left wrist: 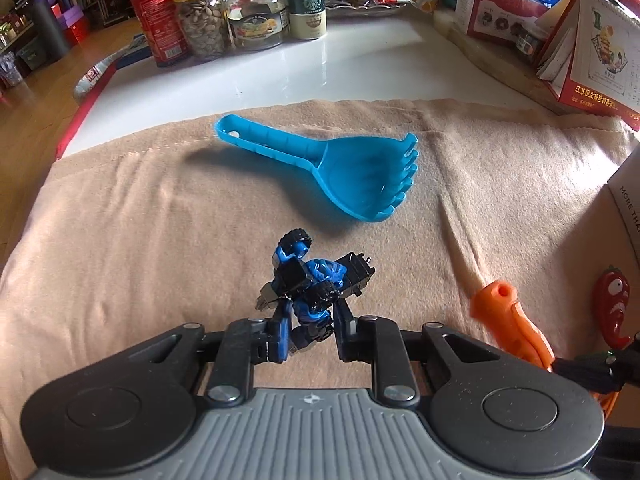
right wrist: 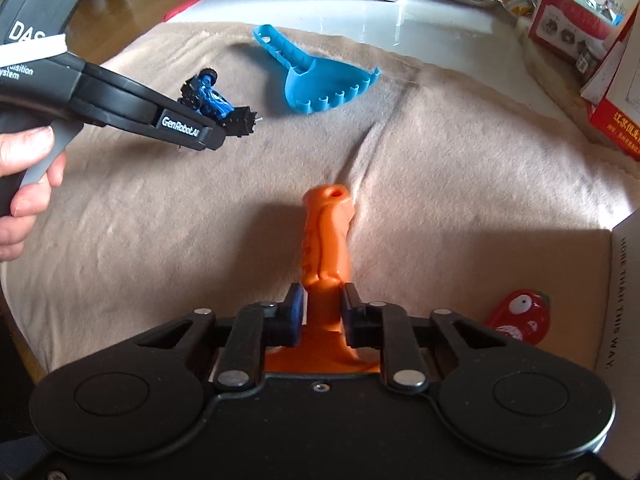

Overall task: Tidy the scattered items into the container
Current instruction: 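Carry the orange axe with the right tool while the left tool carries the blue robot toward the box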

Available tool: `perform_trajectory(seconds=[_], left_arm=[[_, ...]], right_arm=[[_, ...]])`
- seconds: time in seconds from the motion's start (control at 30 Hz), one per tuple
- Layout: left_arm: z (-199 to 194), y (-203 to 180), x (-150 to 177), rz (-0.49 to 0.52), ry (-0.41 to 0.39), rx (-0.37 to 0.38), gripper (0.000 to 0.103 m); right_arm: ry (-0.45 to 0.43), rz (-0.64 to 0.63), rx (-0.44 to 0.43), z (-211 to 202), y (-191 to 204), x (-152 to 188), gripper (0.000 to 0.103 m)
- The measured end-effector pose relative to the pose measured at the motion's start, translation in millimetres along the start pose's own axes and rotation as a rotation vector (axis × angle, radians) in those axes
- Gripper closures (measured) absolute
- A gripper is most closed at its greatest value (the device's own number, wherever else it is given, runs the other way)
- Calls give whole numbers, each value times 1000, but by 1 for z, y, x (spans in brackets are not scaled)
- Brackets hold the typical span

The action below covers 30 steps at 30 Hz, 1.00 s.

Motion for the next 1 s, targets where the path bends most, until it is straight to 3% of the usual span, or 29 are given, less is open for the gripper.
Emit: perform_trajectory(seconds=[0.07, 0.1, 0.33, 0.43, 0.5, 0.53, 0.57, 0.6, 0.63, 1.0], left_arm=[[-5, 3, 2, -3, -6, -6, 81], [-7, 4, 4, -4, -7, -6, 81], [-10, 2, 20, 4, 9, 9, 81], [-8, 1, 24, 6, 18, 12, 81], [-6, 0, 26, 7, 24, 15, 81], [-5, 0, 27, 9, 26, 16, 81], [-5, 0, 28, 12, 30, 18, 81], [-5, 0, 29, 13, 34, 20, 81], [-5, 0, 29, 14, 34, 19, 81], [-36, 2, 21, 32, 8, -8, 81]], right_arm=[[20, -1, -1, -1, 0, 2, 86], [35, -1, -3, 0, 0, 4, 93], [76, 38, -14, 9, -2, 10, 86], [95, 31, 3, 19, -1, 10, 77], [110, 25, 17, 28, -2, 12, 55], [111, 22, 25, 32, -2, 13, 52], [103, 17, 37, 35, -3, 14, 53], [88, 11, 43, 33, -2, 14, 78], [77, -2, 48, 30, 1, 14, 83], [-30, -47, 127, -27, -1, -4, 86]])
Point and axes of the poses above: each gripper's, at about its wrist camera, not at the fingertips, and z roughly the way its jaws point, y to its left, x to its underside, the point moved 10 cm from there along z, roughly the way its jaws point, and after that the axes turned 1 degree about x, right-handed, at the moved point
